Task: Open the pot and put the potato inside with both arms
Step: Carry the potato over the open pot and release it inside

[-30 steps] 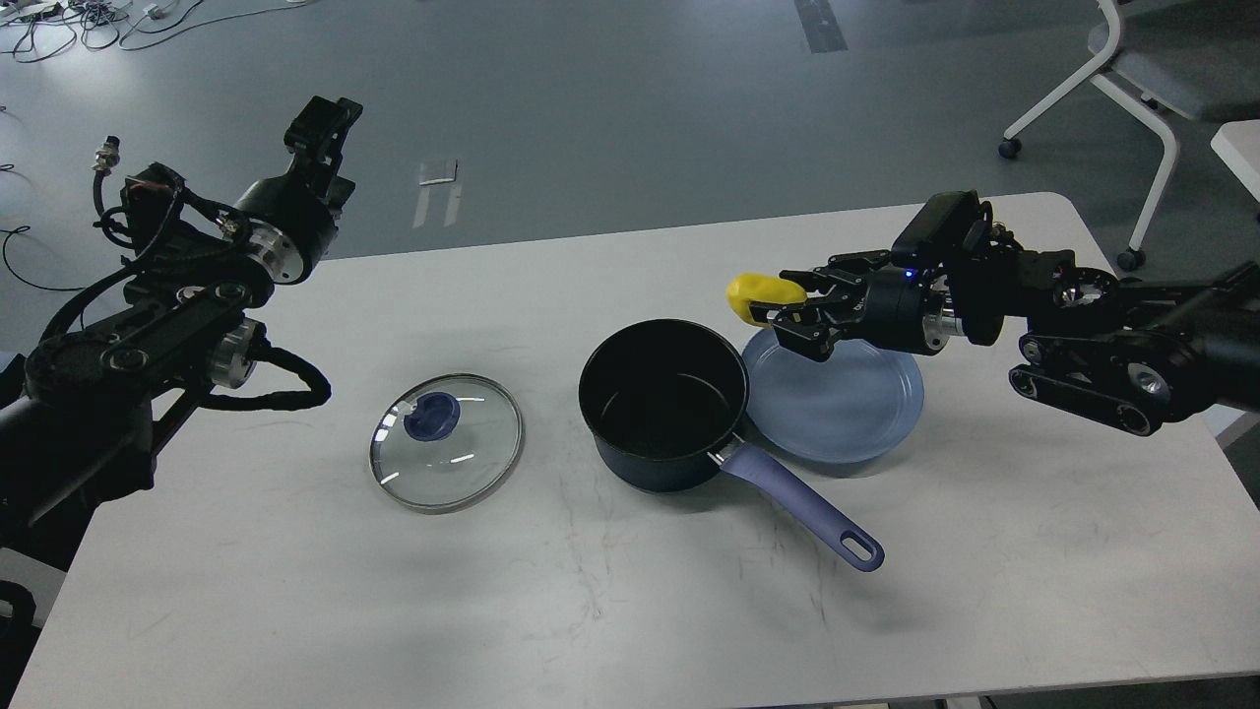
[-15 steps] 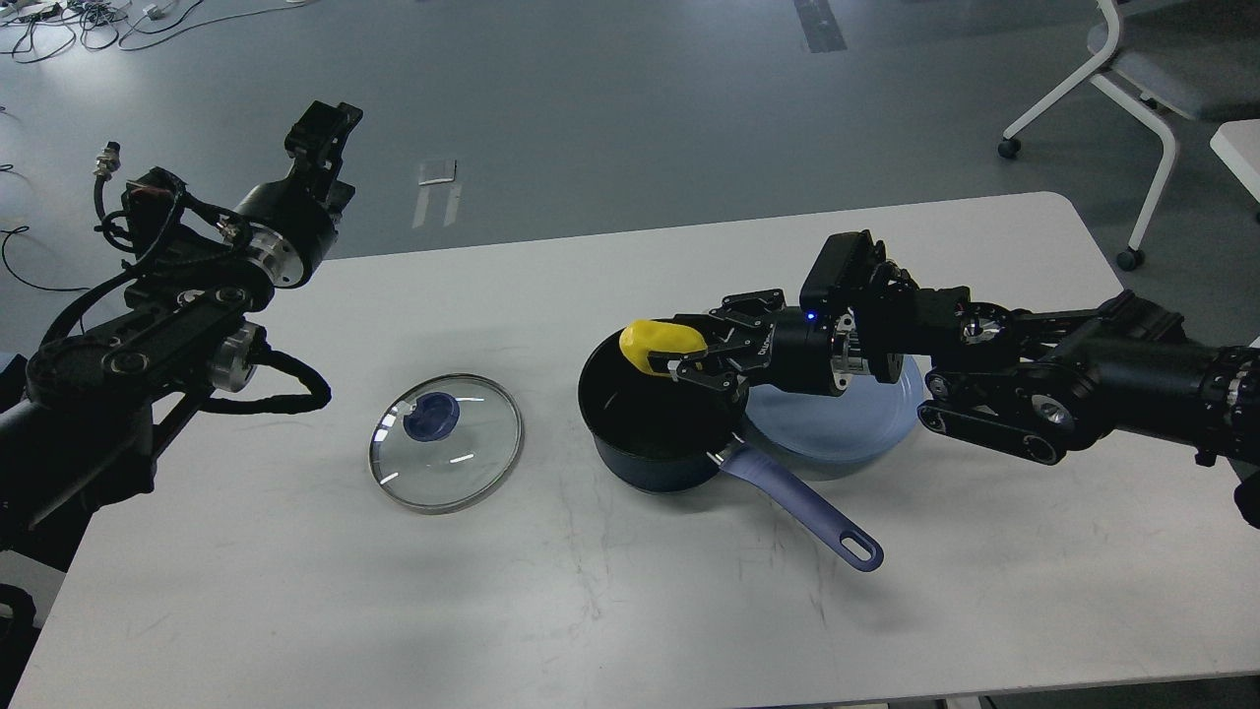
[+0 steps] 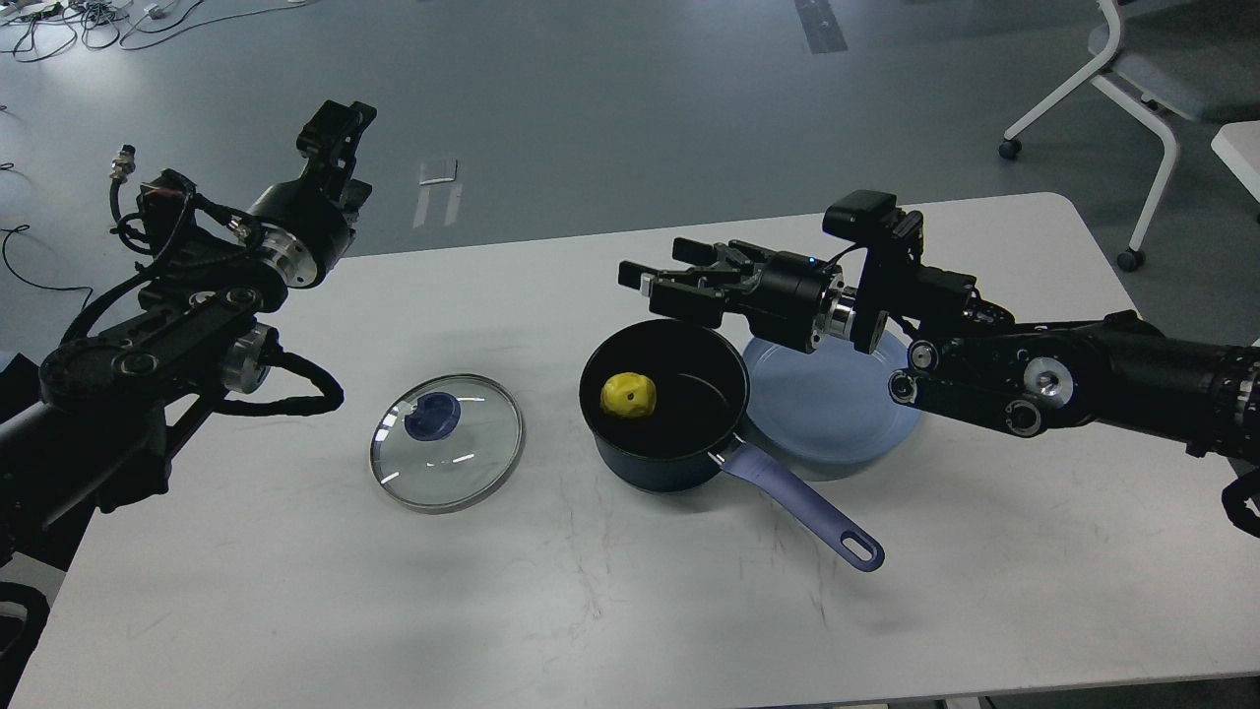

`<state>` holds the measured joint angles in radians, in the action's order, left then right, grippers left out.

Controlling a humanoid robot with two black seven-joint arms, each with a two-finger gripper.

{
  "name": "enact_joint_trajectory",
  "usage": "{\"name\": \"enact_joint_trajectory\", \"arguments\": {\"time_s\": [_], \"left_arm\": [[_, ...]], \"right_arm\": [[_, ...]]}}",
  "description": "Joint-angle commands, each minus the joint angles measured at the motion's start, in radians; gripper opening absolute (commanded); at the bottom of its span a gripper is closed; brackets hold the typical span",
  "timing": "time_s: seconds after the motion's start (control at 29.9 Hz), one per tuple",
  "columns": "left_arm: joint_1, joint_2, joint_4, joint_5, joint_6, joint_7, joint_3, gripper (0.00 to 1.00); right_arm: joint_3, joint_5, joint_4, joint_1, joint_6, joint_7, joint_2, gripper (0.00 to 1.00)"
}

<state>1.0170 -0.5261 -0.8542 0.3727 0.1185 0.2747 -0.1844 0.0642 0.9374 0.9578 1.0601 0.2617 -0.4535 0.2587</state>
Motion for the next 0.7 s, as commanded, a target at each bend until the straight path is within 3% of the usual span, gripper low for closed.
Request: {"name": "enact_joint_trajectory", "arguments": {"time_s": [0.0,0.13,0.27,0.37,0.43,0.67], "left_arm": [[-0.041,0.011,-0.028,-0.141,-0.104,-0.003,-0.058,0.98],[-0.075,0.023,-0.031,-0.227,-0.201,-0.008,-0.125,0.98],[-0.129,0.026,-0.032,-0.236,-0.305,-0.006,-0.196,0.98],[-0.159,0.025,-0.036,-0.236,-0.356,-0.006,-0.231,0.98],[-0.181,0.021,-0.036,-0.236,-0.397,-0.008,-0.253,0.98],[-0.219,0.021,-0.036,-0.238,-0.461,-0.005,-0.305,0.98]], "right_arm": [[0.135,-0.468,0.035,-0.002,-0.048,0.102,0.008,1.00],[0.250,-0.707,0.041,-0.034,-0.166,0.147,0.054,1.00],[0.380,-0.836,0.004,-0.130,-0.424,0.225,0.089,1.00],[0.394,-0.851,-0.001,-0.173,-0.531,0.284,0.137,1.00],[0.397,-0.867,-0.001,-0.193,-0.556,0.306,0.154,1.00],[0.422,-0.868,-0.021,-0.187,-0.512,0.299,0.142,1.00]]}}
